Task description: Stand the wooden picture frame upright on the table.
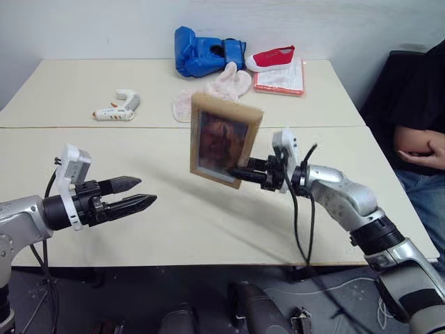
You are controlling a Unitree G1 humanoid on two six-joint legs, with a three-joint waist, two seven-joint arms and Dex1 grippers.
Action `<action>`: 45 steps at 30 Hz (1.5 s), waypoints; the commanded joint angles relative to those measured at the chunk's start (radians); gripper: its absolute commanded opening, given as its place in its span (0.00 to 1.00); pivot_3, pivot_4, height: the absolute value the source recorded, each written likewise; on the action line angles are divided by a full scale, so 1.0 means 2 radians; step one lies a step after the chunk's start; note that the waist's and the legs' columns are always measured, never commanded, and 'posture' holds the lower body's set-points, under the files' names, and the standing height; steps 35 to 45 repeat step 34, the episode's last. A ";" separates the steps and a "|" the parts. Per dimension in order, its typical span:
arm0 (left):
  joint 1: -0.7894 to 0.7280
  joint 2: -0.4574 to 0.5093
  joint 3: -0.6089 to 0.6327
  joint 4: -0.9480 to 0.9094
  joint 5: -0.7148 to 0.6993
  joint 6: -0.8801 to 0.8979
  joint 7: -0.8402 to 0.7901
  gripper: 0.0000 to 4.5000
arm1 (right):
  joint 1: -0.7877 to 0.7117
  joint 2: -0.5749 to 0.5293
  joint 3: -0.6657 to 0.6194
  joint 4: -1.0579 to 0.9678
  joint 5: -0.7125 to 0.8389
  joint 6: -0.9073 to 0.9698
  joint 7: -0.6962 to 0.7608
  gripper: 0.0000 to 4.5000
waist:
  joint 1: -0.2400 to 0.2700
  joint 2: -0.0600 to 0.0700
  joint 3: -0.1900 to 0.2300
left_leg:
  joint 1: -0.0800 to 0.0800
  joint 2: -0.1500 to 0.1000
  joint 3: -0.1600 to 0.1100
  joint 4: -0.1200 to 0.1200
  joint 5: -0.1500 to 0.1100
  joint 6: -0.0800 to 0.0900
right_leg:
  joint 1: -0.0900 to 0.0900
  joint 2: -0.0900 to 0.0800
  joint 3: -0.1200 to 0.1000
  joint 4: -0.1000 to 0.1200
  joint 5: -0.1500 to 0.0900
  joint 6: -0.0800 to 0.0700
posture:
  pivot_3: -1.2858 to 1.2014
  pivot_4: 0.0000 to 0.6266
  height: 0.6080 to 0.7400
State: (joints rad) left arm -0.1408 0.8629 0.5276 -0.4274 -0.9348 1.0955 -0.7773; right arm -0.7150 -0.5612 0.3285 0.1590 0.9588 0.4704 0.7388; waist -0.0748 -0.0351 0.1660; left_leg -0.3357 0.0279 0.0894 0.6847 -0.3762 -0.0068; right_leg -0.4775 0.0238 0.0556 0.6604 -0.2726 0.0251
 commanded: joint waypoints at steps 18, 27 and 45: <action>-0.020 0.030 -0.059 0.010 0.024 -0.082 -0.034 1.00 | 0.044 0.020 -0.026 -0.038 -0.128 0.162 0.113 0.83 | -0.004 0.000 0.000 | -0.001 0.000 0.001 0.000 0.000 0.000 | -0.001 0.000 0.000 -0.001 0.000 0.000 | 0.52 0.24 1.00; -0.026 0.038 -0.089 0.025 0.058 -0.128 -0.070 1.00 | 0.095 -0.142 -0.081 -0.132 -0.202 0.058 0.233 0.99 | 0.004 0.000 0.000 | -0.001 -0.001 0.001 0.000 0.000 0.000 | -0.001 0.000 0.000 -0.002 0.000 0.001 | 0.52 0.24 1.00; -0.075 0.039 -0.070 0.044 0.060 -0.163 -0.074 1.00 | 0.143 -0.248 -0.233 -0.139 -0.112 0.091 0.326 0.99 | 0.013 0.000 0.000 | 0.000 0.000 0.001 0.000 -0.001 0.002 | 0.001 0.001 0.000 -0.002 0.000 0.001 | 0.52 0.24 1.00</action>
